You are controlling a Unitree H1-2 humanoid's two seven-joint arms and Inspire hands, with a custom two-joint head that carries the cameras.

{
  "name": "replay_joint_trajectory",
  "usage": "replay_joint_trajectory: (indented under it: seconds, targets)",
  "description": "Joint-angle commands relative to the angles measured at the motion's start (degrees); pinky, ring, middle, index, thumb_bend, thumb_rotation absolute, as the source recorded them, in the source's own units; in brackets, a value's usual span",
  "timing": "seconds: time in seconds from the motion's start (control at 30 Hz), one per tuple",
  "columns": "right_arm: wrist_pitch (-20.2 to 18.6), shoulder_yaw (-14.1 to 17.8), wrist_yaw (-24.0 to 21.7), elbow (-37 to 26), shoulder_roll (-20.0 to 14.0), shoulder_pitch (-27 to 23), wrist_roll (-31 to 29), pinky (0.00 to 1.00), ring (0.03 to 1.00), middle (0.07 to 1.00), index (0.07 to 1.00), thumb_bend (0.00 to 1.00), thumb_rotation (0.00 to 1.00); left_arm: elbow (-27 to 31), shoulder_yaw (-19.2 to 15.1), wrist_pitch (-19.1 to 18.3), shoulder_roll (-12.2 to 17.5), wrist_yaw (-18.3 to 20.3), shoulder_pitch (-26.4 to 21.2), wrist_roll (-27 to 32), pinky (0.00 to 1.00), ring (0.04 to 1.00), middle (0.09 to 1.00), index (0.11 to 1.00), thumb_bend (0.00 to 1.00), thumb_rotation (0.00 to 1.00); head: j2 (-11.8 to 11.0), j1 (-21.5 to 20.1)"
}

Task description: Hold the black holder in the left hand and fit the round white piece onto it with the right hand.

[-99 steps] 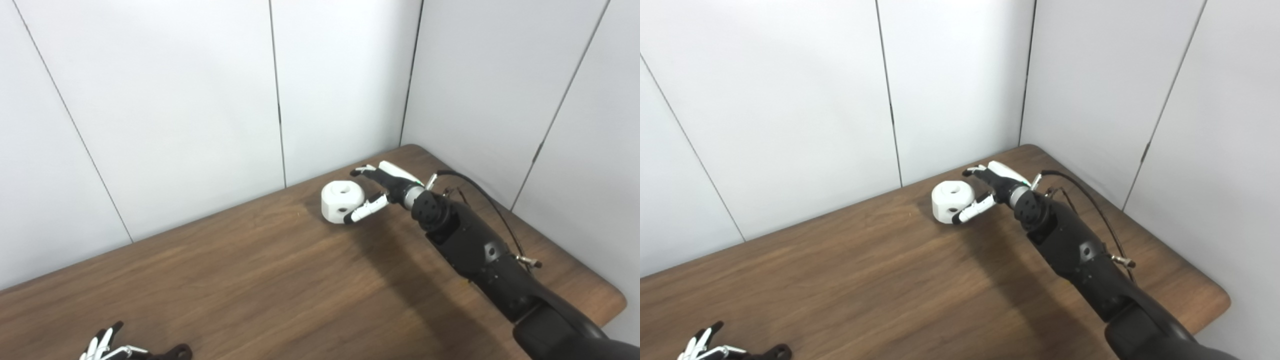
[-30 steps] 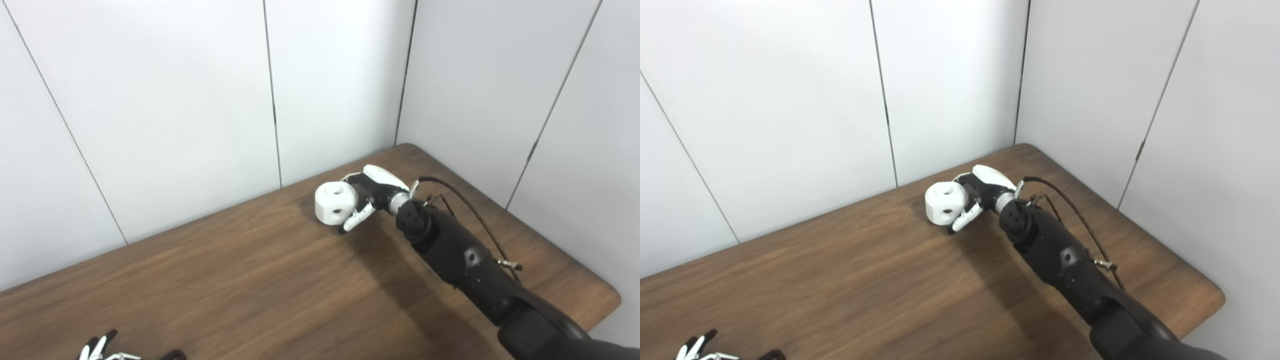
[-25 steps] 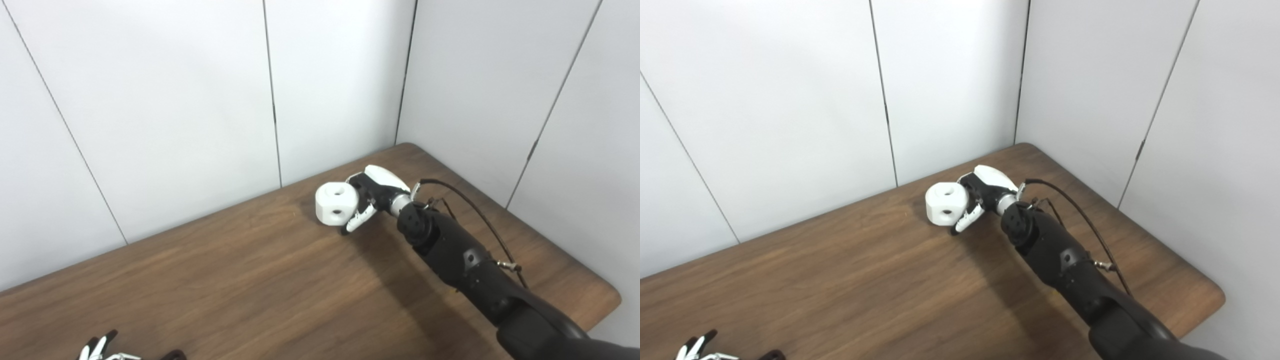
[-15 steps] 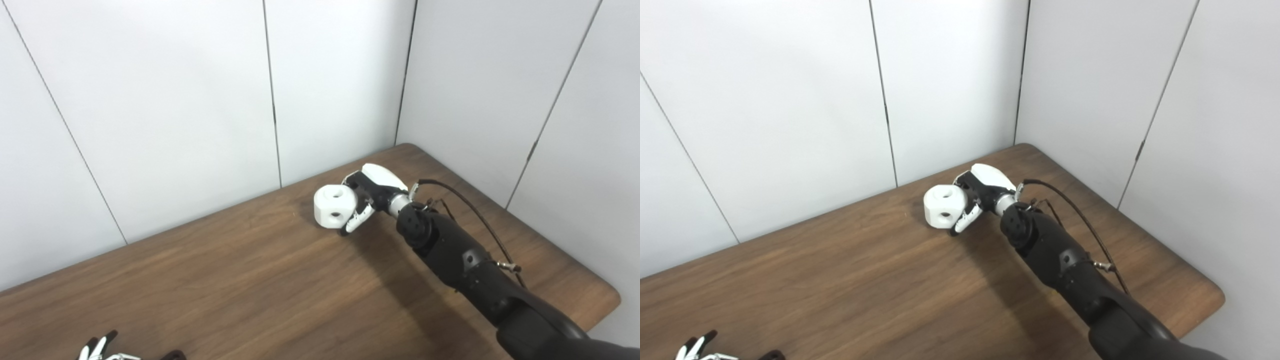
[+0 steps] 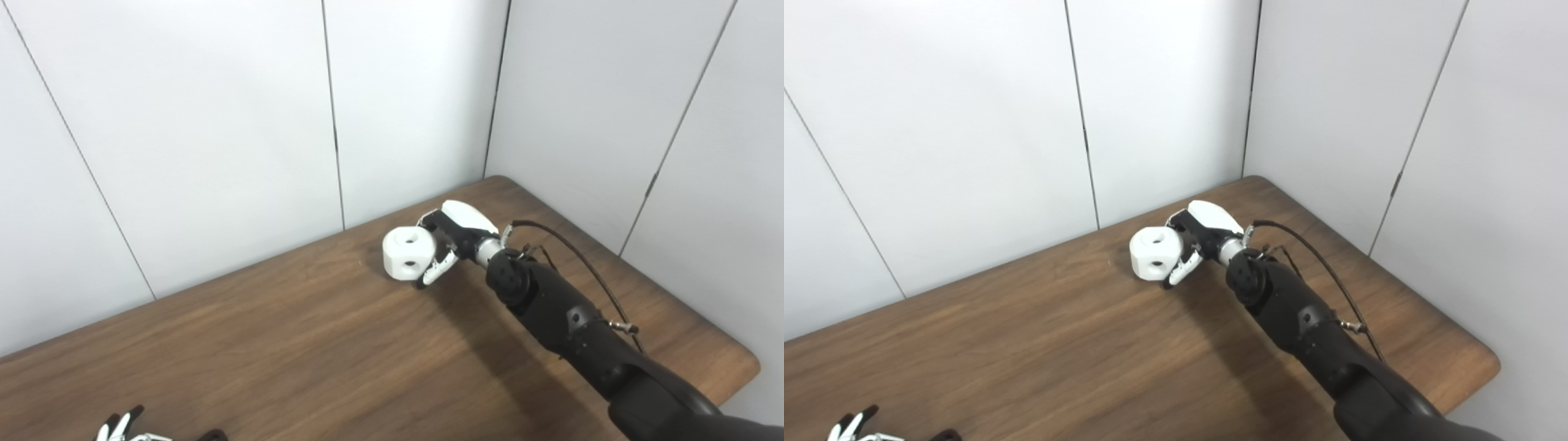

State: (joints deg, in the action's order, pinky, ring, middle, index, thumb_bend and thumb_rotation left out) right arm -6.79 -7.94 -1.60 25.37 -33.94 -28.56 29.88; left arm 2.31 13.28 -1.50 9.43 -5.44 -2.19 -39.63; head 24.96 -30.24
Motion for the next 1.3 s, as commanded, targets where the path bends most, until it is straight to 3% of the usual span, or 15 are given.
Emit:
replay_joint_trajectory:
  seconds: [0.0,0.13,0.33,0.6,0.7,0.87,1.0,1.27]
  targets:
    - [-0.3,0.81,0.2,-2.31,-0.86,-1.76,-0.07,0.79,0.801,0.765,0.481,0.51,0.13,-1.59,0.28,-0.06,0.22,-0.53,2.37,-0.13,1.0,1.0,0.936,0.48,0.51,0.04,0.02,0.01]
    - [-0.98,1.33,-0.18,-2.88,-0.53,-1.46,-0.85,0.74,0.779,0.759,0.482,0.51,0.13,-2.08,0.35,0.35,0.31,-0.86,2.2,-0.25,1.0,1.0,0.932,0.48,0.51,0.04,0.2,0.29]
    - [-1.92,1.86,-1.4,-5.63,-0.69,-0.68,-1.88,0.73,0.799,0.779,0.482,0.51,0.13,-2.53,0.53,-0.5,0.26,-0.43,1.48,-1.01,1.0,1.0,0.929,0.48,0.52,0.04,0.87,2.25]
    - [0.3,3.0,-1.12,-4.32,-0.82,-1.37,-3.07,0.78,0.821,0.791,0.48,0.51,0.13,-4.25,1.65,-1.97,0.16,0.18,-1.0,-2.43,1.0,1.0,0.917,0.48,0.52,0.04,1.57,4.78]
    - [-0.91,3.16,-1.73,-5.42,-0.82,-1.4,-2.82,0.76,0.808,0.792,0.482,0.5,0.13,-5.04,2.45,-2.6,-0.02,0.06,-1.72,-2.89,1.0,1.0,0.915,0.48,0.52,0.04,1.87,5.57]
    - [-1.24,3.46,-3.05,-8.82,-0.93,-0.43,-3.42,0.8,0.826,0.807,0.48,0.51,0.13,-5.76,3.19,-3.11,-0.73,-0.61,-2.03,-3.11,1.0,1.0,0.906,0.48,0.52,0.04,2.69,7.65]
    - [-4.19,2.31,-3.91,-12.63,-0.65,0.83,-1.11,0.8,0.833,0.806,0.483,0.51,0.13,-4.52,3.56,-4.74,-1.44,0.06,-1.73,-3.92,1.0,1.0,0.897,0.481,0.52,0.04,3.5,9.89]
    - [-4.57,2.59,-6.36,-18.73,0.88,3.57,-2.9,0.8,0.837,0.806,0.481,0.5,0.14,-3.54,4.03,-6.01,-1.82,1.04,-1.49,-3.96,1.0,1.0,0.891,0.481,0.52,0.04,4.47,12.37]
